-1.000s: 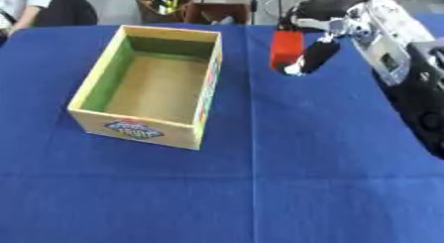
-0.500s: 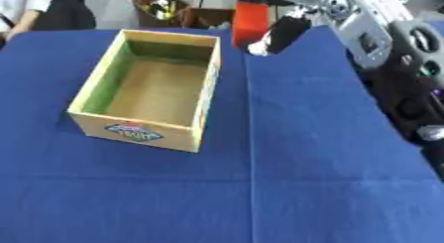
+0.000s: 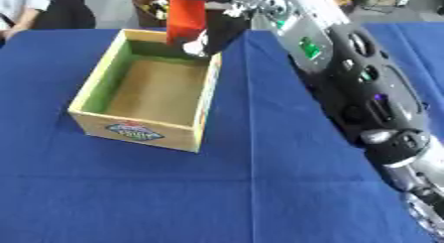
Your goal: Pick up objects on the table and place them in the box.
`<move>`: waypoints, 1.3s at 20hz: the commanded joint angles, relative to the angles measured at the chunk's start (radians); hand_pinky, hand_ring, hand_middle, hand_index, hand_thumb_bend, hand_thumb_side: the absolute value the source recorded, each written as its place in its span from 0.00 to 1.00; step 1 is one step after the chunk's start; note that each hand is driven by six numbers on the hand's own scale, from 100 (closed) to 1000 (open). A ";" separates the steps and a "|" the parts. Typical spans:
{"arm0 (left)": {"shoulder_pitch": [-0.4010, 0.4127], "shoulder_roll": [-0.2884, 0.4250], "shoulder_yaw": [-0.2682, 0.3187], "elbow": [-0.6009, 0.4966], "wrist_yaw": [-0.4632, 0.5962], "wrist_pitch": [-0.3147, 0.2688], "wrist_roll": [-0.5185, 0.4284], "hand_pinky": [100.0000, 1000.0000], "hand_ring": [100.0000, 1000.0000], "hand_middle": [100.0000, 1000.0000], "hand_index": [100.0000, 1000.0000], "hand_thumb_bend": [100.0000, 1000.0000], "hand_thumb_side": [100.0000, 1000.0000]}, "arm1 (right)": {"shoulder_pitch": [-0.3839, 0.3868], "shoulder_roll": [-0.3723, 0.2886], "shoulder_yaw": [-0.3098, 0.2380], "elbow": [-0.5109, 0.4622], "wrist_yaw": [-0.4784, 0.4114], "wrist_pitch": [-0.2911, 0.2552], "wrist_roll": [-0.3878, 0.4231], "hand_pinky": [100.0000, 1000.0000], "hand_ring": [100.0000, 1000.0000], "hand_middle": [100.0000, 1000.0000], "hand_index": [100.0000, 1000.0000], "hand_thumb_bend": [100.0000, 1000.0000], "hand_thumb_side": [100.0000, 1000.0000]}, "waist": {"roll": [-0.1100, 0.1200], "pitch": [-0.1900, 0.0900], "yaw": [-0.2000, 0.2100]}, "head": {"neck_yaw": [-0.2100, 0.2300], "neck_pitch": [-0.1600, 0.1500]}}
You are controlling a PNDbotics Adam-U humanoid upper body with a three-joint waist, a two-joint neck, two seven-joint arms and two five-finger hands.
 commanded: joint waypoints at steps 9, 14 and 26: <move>-0.018 0.013 -0.008 -0.018 0.009 0.001 -0.016 0.43 0.60 0.53 0.73 0.27 0.87 | -0.027 0.127 -0.037 0.149 0.125 0.059 -0.102 0.65 0.61 0.27 0.32 0.00 0.33 | -0.001 0.001 0.025 | -0.021 -0.013; -0.020 0.010 -0.009 -0.018 0.009 0.003 -0.020 0.43 0.60 0.53 0.73 0.27 0.87 | -0.027 0.143 -0.054 0.196 0.173 0.085 -0.173 0.65 0.61 0.27 0.32 0.00 0.33 | -0.003 0.006 0.029 | -0.022 -0.016; -0.022 0.007 -0.011 -0.018 0.010 0.005 -0.026 0.43 0.60 0.53 0.73 0.26 0.87 | -0.028 0.193 -0.057 0.307 0.295 0.185 -0.195 0.64 0.62 0.31 0.36 0.00 0.34 | -0.005 0.012 0.036 | -0.029 -0.023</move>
